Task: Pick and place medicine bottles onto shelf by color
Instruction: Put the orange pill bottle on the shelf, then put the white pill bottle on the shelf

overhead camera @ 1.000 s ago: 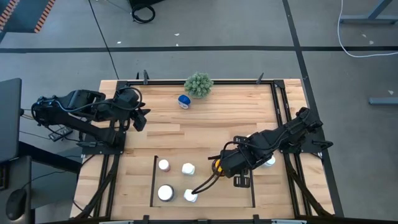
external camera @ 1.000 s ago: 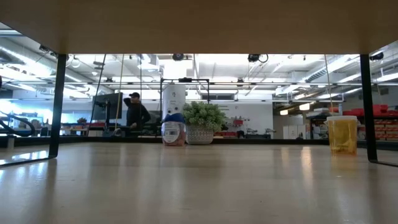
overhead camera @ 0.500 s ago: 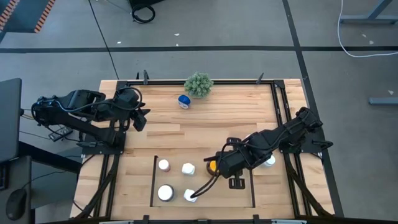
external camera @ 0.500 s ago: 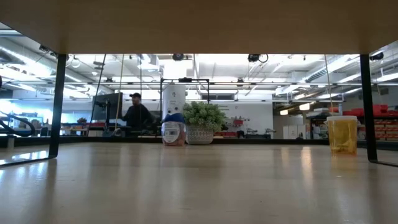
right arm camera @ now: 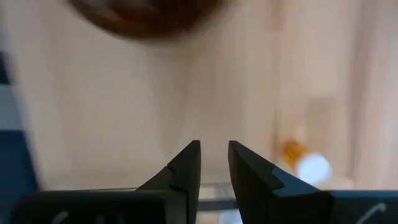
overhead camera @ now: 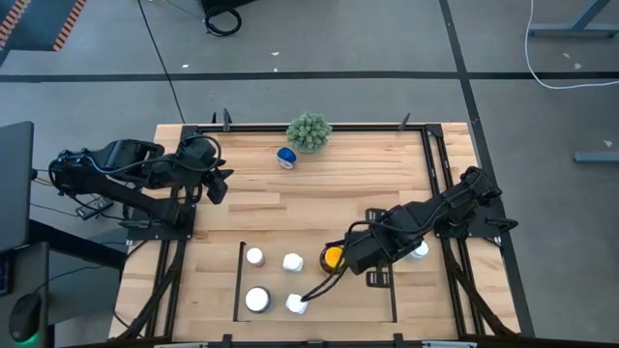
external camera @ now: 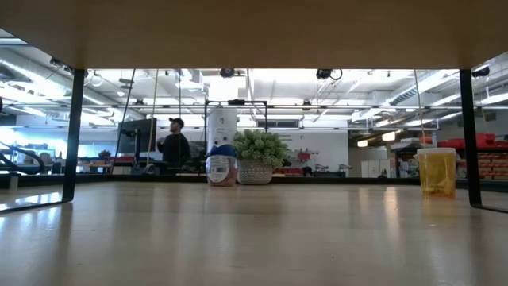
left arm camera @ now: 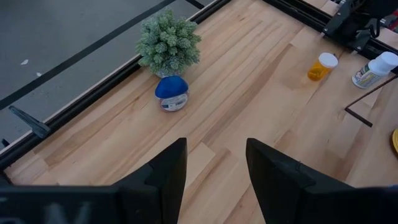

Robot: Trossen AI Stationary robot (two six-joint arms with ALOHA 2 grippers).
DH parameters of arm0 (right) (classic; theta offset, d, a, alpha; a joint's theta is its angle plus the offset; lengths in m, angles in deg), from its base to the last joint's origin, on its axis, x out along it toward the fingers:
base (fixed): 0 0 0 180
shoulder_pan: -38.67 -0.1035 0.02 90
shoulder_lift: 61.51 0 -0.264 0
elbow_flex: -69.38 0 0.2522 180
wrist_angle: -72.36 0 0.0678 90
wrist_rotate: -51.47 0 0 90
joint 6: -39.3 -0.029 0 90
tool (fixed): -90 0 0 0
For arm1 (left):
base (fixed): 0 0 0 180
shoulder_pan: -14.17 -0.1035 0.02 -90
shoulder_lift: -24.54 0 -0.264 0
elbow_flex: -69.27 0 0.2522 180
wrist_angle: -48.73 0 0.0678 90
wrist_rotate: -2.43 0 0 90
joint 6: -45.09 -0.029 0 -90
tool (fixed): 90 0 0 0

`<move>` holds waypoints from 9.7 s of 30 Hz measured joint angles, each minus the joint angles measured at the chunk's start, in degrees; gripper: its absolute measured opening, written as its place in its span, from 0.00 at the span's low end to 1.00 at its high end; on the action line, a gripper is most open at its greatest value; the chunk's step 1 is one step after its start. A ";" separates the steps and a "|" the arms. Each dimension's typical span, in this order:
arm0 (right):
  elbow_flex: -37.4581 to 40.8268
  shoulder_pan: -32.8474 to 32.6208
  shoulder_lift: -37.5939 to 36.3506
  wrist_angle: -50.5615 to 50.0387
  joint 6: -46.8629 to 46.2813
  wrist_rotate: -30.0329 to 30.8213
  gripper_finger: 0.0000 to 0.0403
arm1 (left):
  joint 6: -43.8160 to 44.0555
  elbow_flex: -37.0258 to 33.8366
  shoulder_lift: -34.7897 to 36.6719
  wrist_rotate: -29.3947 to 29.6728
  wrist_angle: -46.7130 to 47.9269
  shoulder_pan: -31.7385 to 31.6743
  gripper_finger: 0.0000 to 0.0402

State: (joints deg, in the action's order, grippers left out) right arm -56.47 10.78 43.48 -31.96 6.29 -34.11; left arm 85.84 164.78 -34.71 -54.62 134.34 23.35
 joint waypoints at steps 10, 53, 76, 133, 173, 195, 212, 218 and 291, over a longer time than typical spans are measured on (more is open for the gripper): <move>0.00 6.78 -0.85 0.65 -15.34 4.11 0.22 | -0.02 0.01 0.00 0.00 0.00 0.01 0.43; 53.89 26.48 -30.17 26.26 -24.17 -7.09 0.51 | 2.15 -0.01 0.00 0.01 1.26 -0.01 0.43; 63.13 27.49 -29.66 32.48 -28.93 -6.40 0.69 | 5.43 0.00 0.00 0.02 1.20 -0.01 0.43; 66.12 27.51 -29.64 35.91 -29.51 -5.96 0.55 | 5.58 -0.01 -0.04 0.04 1.18 -0.01 0.43; 29.25 23.28 -27.82 12.15 -32.94 -11.92 0.56 | 5.07 0.00 -0.07 0.04 1.19 -0.01 0.43; -4.74 3.71 -3.85 0.45 -20.79 -8.42 0.56 | 3.41 -0.01 -0.07 0.04 1.22 -0.01 0.43; -4.77 -1.34 -0.49 0.52 -31.95 -5.43 0.56 | 2.14 -0.01 -0.07 -0.02 1.20 0.02 0.43; -4.00 -1.56 0.54 0.52 -31.08 -6.38 0.56 | 2.40 0.01 -0.07 -0.02 1.21 0.04 0.43; 1.20 -1.93 0.22 0.56 -16.38 -5.75 0.77 | 2.98 0.00 -0.06 -0.01 1.20 0.06 0.43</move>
State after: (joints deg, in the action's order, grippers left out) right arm -55.27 8.85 43.70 -31.40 -10.08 -39.86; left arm 88.83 164.78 -34.77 -54.63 135.55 23.41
